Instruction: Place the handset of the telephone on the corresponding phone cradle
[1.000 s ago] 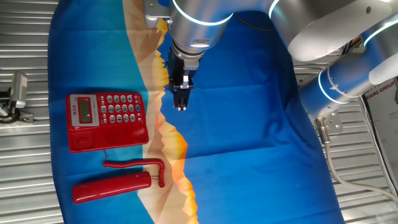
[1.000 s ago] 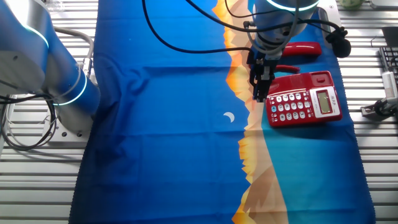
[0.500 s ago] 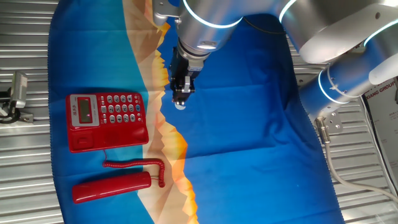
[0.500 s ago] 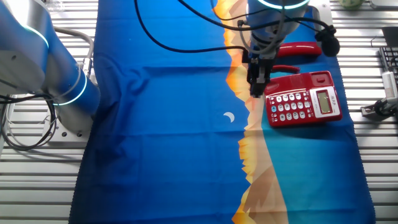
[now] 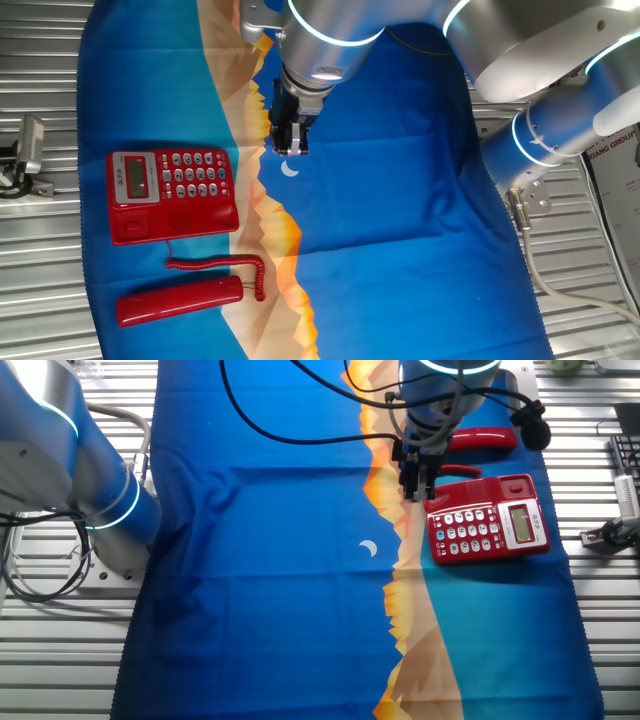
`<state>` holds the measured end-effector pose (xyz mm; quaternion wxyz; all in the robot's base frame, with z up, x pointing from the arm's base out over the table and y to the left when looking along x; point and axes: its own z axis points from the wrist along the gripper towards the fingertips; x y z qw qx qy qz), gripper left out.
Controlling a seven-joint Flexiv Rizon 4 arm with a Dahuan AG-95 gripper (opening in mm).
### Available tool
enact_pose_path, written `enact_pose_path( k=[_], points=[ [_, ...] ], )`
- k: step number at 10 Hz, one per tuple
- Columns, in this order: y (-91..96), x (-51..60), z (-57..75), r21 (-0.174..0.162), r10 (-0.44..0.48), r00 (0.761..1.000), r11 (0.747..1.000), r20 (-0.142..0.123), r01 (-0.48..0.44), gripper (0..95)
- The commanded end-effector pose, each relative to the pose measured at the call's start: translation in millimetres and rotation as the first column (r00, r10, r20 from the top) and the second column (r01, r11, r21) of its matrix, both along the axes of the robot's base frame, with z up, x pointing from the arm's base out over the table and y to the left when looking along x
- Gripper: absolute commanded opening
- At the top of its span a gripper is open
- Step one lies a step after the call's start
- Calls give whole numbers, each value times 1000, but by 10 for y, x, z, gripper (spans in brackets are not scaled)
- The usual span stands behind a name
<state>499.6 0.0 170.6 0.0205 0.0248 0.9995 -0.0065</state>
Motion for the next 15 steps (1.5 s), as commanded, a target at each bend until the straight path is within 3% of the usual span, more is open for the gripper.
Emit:
enact_pose_path(
  k=[1,12,13,15],
  points=[
    [2,3,-3,-1,-2,1000,1000,2,2,0],
    [3,2,-1,-1,-2,1000,1000,18,2,0],
    [3,2,-1,-1,-2,1000,1000,24,2,0],
    [4,2,-1,-3,8,998,1000,68,-8,0]
  ],
)
